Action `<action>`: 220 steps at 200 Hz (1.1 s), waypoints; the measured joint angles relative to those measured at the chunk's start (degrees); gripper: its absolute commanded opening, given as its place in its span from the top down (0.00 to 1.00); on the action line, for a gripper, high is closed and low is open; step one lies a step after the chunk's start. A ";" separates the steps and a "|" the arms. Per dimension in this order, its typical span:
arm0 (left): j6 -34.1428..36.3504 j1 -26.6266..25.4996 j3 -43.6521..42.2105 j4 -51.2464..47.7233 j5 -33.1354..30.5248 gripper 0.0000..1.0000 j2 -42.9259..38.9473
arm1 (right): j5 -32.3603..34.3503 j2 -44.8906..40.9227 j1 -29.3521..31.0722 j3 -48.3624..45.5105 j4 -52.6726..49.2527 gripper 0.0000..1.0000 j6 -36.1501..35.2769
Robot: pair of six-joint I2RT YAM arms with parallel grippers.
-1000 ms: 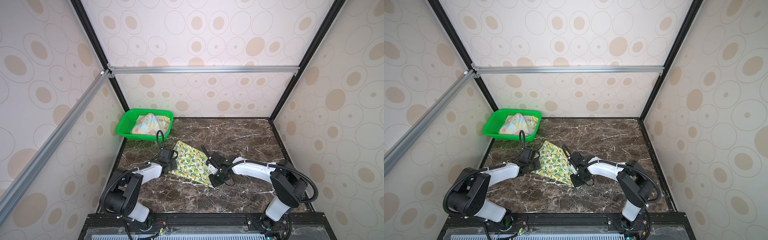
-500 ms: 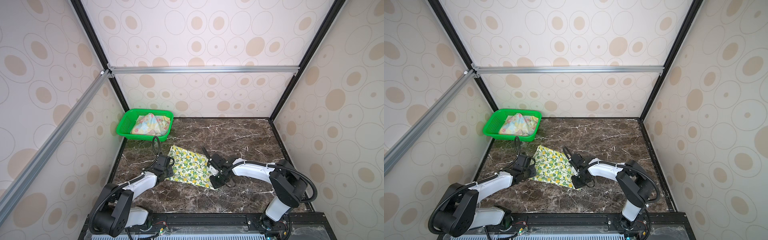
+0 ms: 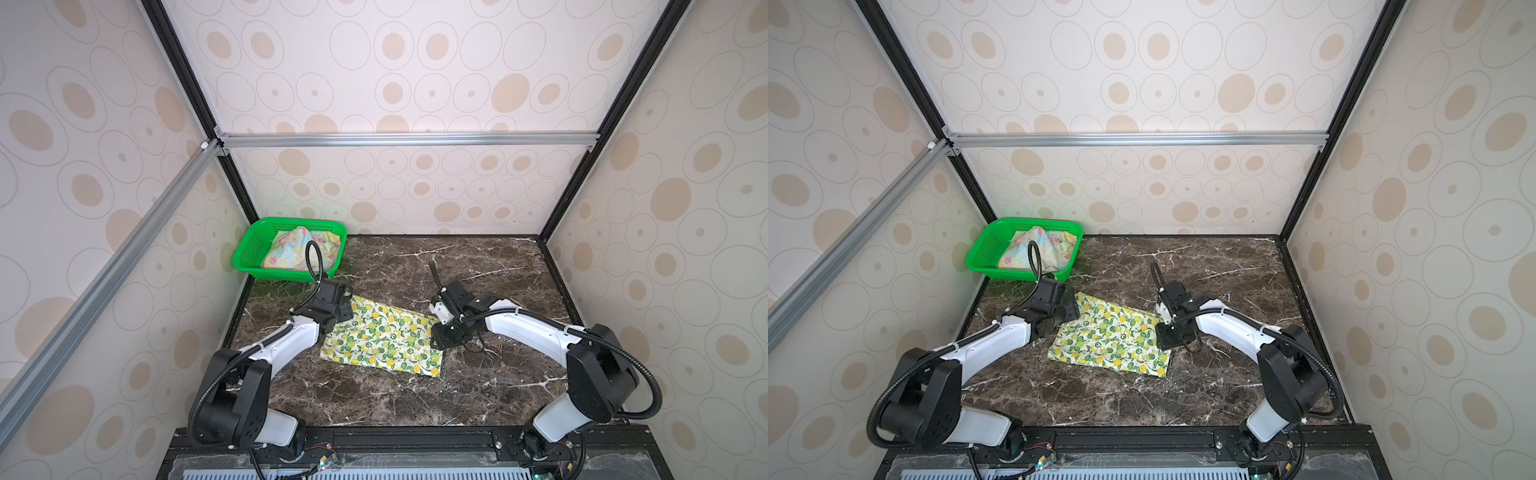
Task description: Fold and stack the skirts
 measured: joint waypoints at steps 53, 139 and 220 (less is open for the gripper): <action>1.51 1.70 7.85 6.71 2.58 0.40 16.17 | -1.51 2.25 -9.42 0.00 4.15 0.53 -0.48; 2.27 2.08 11.43 11.58 4.37 0.52 20.85 | -3.91 6.64 -11.67 -0.55 9.77 0.55 -0.20; 2.47 2.23 11.47 12.59 5.55 0.72 20.87 | -5.07 7.48 -12.13 -0.66 11.47 0.55 0.44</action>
